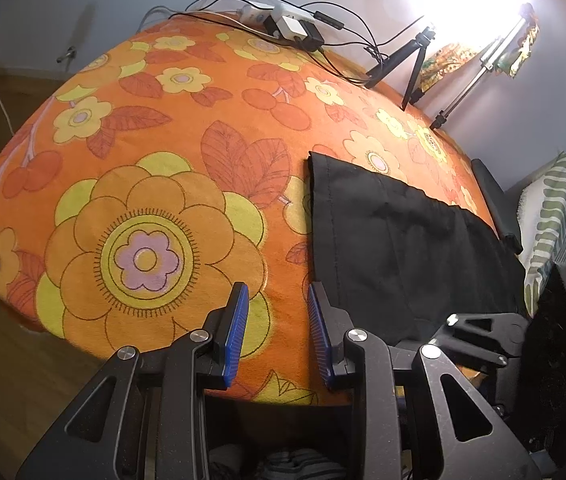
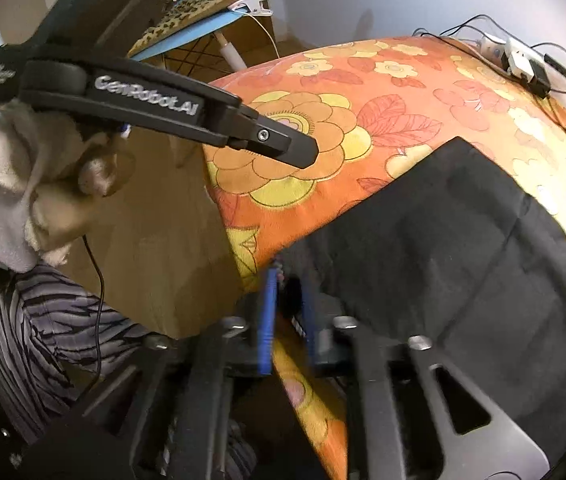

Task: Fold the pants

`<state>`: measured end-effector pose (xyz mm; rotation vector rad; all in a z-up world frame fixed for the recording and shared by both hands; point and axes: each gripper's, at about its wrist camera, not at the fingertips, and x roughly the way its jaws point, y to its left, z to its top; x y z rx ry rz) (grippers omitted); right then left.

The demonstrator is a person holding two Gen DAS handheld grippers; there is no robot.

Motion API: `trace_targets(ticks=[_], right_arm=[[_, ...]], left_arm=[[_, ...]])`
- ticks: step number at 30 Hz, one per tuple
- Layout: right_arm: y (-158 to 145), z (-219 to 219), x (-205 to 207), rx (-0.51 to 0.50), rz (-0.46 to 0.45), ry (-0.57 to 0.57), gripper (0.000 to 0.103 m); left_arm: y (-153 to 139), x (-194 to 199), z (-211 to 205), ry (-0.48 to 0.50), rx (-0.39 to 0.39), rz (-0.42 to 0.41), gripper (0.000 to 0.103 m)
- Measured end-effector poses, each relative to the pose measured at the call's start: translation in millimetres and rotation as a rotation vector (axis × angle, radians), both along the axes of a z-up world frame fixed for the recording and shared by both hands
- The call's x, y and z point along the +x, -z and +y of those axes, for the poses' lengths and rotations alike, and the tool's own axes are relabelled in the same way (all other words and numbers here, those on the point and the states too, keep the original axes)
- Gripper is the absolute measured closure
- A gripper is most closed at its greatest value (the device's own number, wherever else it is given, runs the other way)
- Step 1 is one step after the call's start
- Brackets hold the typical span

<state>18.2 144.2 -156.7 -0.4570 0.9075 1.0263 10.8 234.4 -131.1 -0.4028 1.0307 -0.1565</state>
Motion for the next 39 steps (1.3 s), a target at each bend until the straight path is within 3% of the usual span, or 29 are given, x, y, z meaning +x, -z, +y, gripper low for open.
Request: trace_targets(ticks=[8, 12, 19, 24, 27, 32, 39], right_arm=[[13, 14, -27, -0.160, -0.172, -0.109, 0.066], [16, 20, -30, -0.195, -0.206, -0.131, 0.065], [15, 18, -24, -0.164, -0.174, -0.119, 0.065], [10, 15, -9, -0.128, -0.059, -0.099, 0.066], [9, 17, -4, -0.137, -0.040, -0.111, 0.066], [8, 20, 1, -0.174, -0.028, -0.134, 0.074], [10, 23, -16, -0.236, -0.165, -0.207, 0.079]], left_arm=[[0, 2, -3, -0.001, 0.000, 0.002, 0.074], [1, 2, -4, -0.004, -0.009, 0.010, 0.074], [4, 2, -2, -0.011, -0.026, 0.023, 0.074], [3, 3, -4, -0.002, -0.024, 0.022, 0.074], [3, 4, -5, -0.001, -0.023, 0.022, 0.074], [6, 5, -5, -0.002, -0.025, 0.029, 0.074], [10, 6, -7, 0.007, -0.030, 0.042, 0.074]])
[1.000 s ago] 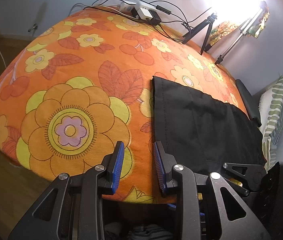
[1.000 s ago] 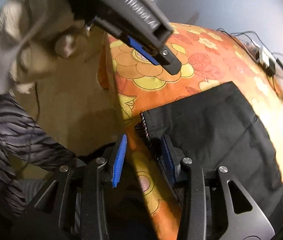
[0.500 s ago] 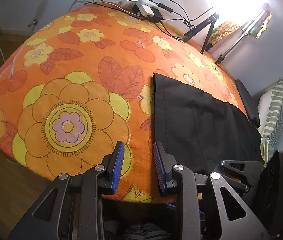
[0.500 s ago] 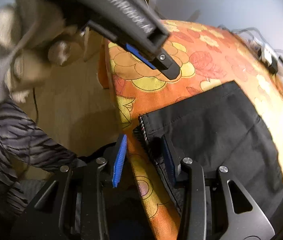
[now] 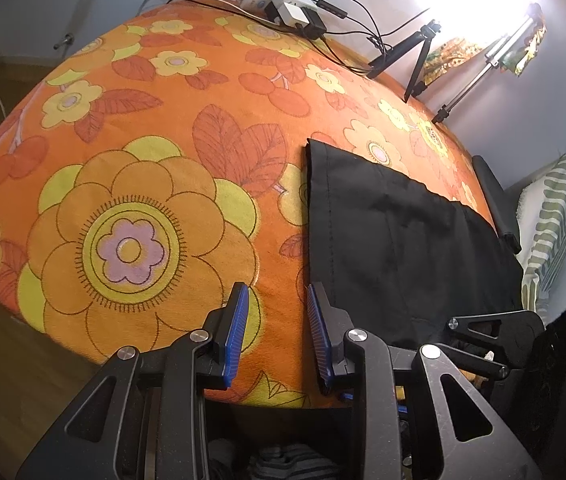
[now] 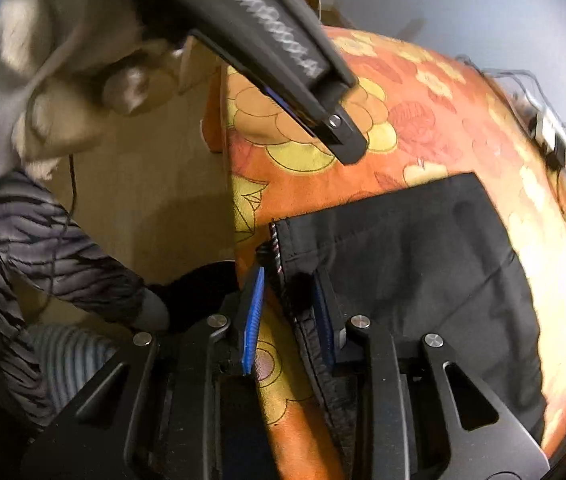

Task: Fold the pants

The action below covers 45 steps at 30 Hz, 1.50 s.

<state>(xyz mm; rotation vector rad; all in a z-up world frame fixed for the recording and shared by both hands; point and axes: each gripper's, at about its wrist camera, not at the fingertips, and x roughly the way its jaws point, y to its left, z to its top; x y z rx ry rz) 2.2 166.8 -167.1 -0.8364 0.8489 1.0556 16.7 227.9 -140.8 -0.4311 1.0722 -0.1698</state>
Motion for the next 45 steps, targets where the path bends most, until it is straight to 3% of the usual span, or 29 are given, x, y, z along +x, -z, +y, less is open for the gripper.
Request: trace_targets(ticks=[2, 5, 8, 17, 21, 25, 29, 33, 36, 41, 45], right_arm=[[1, -2, -4, 0.014, -0.035, 0.004, 0.088], [1, -6, -8, 0.043, -0.054, 0.031, 0.091], [-4, -12, -6, 0.091, -0.041, 0.071, 0.097], [-18, -31, 8, 0.183, -0.030, 0.165, 0.099], [-23, -42, 11, 0.217, -0.012, 0.203, 0.100], [-21, -47, 11, 0.220, -0.015, 0.212, 0.100], [-19, -50, 16, 0.235, 0.006, 0.226, 0.100], [-19, -49, 14, 0.245, 0.036, 0.212, 0.100], [-16, -41, 8, 0.227, 0.040, 0.189, 0.099], [-3, -23, -8, 0.172, -0.009, 0.140, 0.071], [3, -13, -16, 0.152, -0.067, 0.123, 0.070]], left_arm=[[1, 1, 0, 0.002, -0.003, 0.005, 0.074], [4, 2, 1, -0.005, -0.029, 0.016, 0.074], [7, 3, 4, -0.015, -0.111, 0.034, 0.074], [17, 9, -10, 0.009, -0.241, 0.097, 0.074], [18, 11, -14, 0.006, -0.290, 0.110, 0.056], [17, 10, -13, -0.015, -0.271, 0.121, 0.055], [22, 9, -9, -0.035, -0.339, 0.133, 0.052], [21, 11, -13, -0.035, -0.329, 0.132, 0.052], [23, 12, -10, -0.041, -0.371, 0.139, 0.052], [23, 11, -7, -0.046, -0.396, 0.137, 0.052], [20, 12, -9, -0.034, -0.391, 0.130, 0.052]])
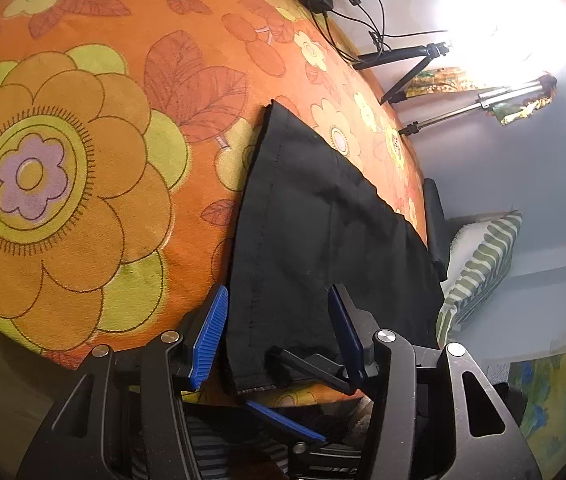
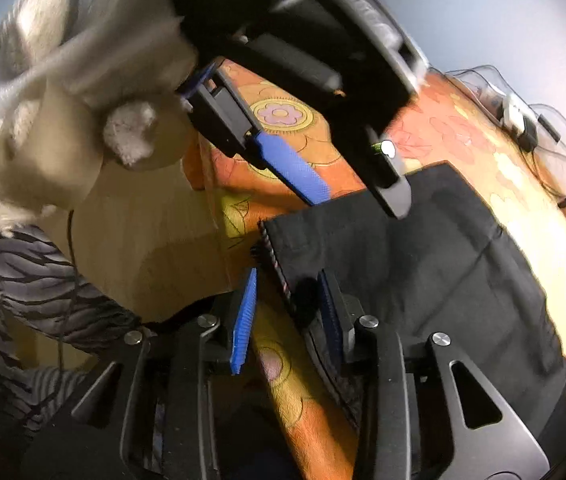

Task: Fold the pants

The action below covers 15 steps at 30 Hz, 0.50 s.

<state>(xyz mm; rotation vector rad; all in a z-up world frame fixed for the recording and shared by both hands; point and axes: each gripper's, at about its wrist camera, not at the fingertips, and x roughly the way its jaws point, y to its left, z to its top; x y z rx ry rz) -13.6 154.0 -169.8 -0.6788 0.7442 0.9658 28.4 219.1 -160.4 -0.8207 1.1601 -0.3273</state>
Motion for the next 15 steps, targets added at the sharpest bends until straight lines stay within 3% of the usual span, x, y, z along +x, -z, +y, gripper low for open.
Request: trace_targets(ticks=[3, 6, 9, 15], right_arm=[[1, 4, 2, 0.004, 0.000, 0.010, 0.076], [0, 4, 2, -0.009, -0.034, 0.032, 0.095], [-6, -5, 13, 0.040, 0.013, 0.070, 0.097], [-17, -22, 11, 0.106, 0.002, 0.110, 0.097]], left_arm=[[-5, -1, 1, -0.006, 0.028, -0.010, 0.052], [-12, -5, 4, -0.018, 0.092, -0.037, 0.052], [-17, -6, 6, -0.027, 0.176, -0.053, 0.052], [-15, 0, -4, 0.004, 0.170, -0.038, 0.052]])
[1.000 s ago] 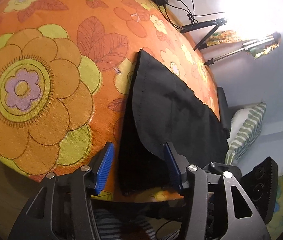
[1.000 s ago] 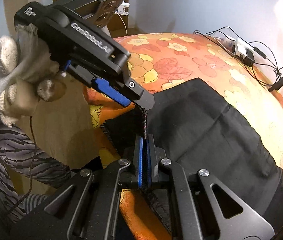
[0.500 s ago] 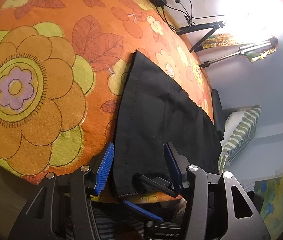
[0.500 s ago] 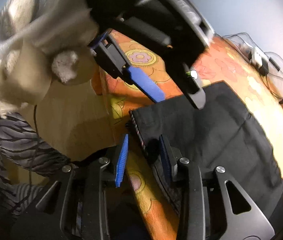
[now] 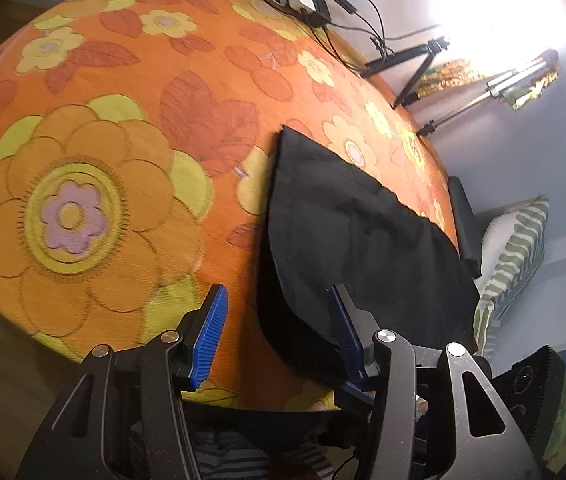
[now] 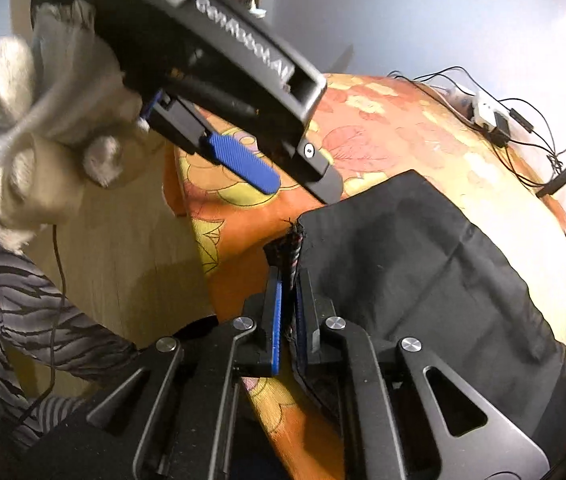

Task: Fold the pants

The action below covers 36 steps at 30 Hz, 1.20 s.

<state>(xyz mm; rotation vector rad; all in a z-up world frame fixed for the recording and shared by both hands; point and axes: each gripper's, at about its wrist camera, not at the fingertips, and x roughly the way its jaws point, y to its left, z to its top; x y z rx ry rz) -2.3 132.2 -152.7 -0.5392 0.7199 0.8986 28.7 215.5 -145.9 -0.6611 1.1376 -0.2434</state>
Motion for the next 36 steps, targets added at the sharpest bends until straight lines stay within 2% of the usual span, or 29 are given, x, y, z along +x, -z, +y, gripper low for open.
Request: trace_targets(ticks=[9, 12, 15, 17, 18, 19, 24, 25, 28, 30, 33, 36], right_arm=[[-10, -15, -3, 0.059, -0.006, 0.025, 0.097], [-9, -17, -2, 0.068, 0.004, 0.027, 0.097], [-10, -21, -2, 0.083, 0.021, 0.020, 0.097], [-11, -25, 0, 0.086, 0.033, 0.028, 0.096], [-11, -27, 5, 0.089, 0.060, 0.025, 0.096], [-12, -31, 10, 0.094, 0.087, 0.023, 0.096], [-27, -70, 23, 0.123, 0.185, 0.058, 0.092], [-34, -82, 31, 0.140, 0.199, 0.095, 0.090], [-50, -103, 59, 0.186, 0.242, 0.201, 0.070], [-63, -106, 79, 0.207, 0.269, 0.251, 0.069], [-73, -90, 109, 0.206, 0.354, 0.283, 0.058], [-73, -64, 131, 0.178, 0.410, 0.293, 0.058]], left_arm=[[11, 9, -17, 0.019, -0.100, 0.061, 0.052], [10, 10, -25, 0.031, -0.104, 0.060, 0.052], [11, 10, -32, 0.040, -0.074, 0.049, 0.056], [13, 9, -34, 0.043, -0.069, 0.049, 0.070], [13, 8, -34, 0.041, -0.062, 0.048, 0.084], [12, 8, -34, 0.038, -0.048, 0.042, 0.092], [2, 0, -39, 0.034, 0.010, -0.019, 0.095], [0, -2, -41, 0.037, 0.016, -0.033, 0.096], [-9, -6, -54, 0.062, 0.048, -0.076, 0.096], [-15, -7, -63, 0.084, 0.052, -0.104, 0.096], [-22, -9, -74, 0.106, 0.065, -0.128, 0.096], [-25, -8, -79, 0.117, 0.068, -0.137, 0.096]])
